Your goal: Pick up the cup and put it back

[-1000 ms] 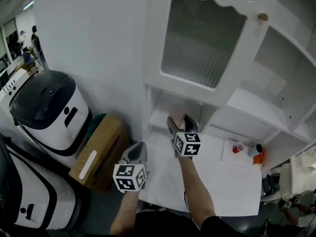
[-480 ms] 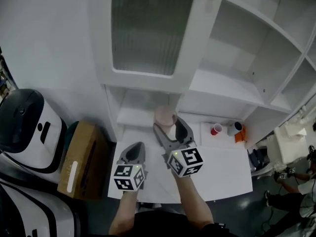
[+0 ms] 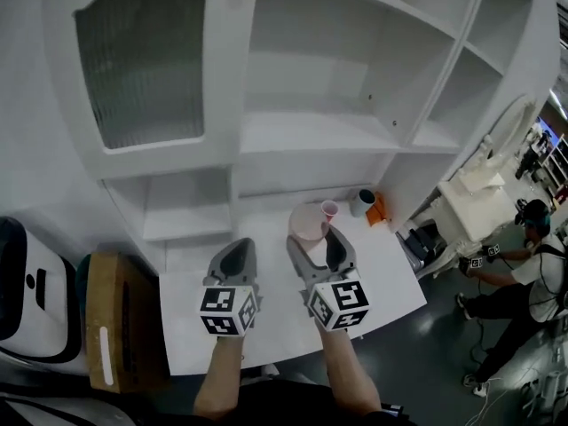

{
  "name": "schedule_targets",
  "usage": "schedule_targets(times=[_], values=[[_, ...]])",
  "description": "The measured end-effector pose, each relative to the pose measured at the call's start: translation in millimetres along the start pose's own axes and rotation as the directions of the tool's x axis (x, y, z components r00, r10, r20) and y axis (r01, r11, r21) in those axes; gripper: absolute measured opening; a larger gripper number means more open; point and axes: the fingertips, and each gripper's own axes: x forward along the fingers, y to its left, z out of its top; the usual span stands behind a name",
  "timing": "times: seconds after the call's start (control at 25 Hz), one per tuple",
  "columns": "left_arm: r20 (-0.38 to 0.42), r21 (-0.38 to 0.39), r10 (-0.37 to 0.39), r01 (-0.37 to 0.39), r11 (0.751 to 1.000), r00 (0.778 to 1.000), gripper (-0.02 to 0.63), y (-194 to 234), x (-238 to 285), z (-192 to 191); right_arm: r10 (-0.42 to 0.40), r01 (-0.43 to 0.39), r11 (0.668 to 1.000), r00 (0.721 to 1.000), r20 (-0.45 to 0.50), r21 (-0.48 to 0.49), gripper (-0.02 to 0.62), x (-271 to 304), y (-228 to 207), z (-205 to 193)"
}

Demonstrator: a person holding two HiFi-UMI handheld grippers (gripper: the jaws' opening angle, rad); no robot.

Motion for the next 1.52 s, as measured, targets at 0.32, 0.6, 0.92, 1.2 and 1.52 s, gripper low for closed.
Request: schedule_targets(times=[0.32,0.6,0.92,1.2,1.52], values=[[0.033,0.071,-0.069,0.066,0.995,0.997,0.014,-37.9,24.3,34.5,-0.033,0.033,0.999,0.998,0.049,-0.009,0.33,-9.5,-29.5,28.8],[0.202,0.139,-0.084,0.056,0.989,0.976,0.014,-44.7,37.7,136.5,0.023,-0.001,0.991,0.986,0.164,-0.132,0.33,24.0,-31.1,127.0],[0.179,0.219,-0.042,0.001,0.976,0.983,0.014,-55.7,62.9,197.5,0.046,-0.02,0.989,0.984,0.173,-0.146,0.33,61.8,-42.5,193.4],[0.198,0.249,0.005,-0.055,0.967,0.98,0.014,-60.3,71.2,214.9,0.007,0.003,0.995,0.995,0.104,-0.097,0.33,102.0,-80.0,187.2],[0.179,0.232,0.035,-0.077,0.97,0.983,0.014,-37.5,67.2,205.6,0.005,-0.002,0.999,0.998,0.067,-0.051,0.33,133.2,-89.1,175.1]])
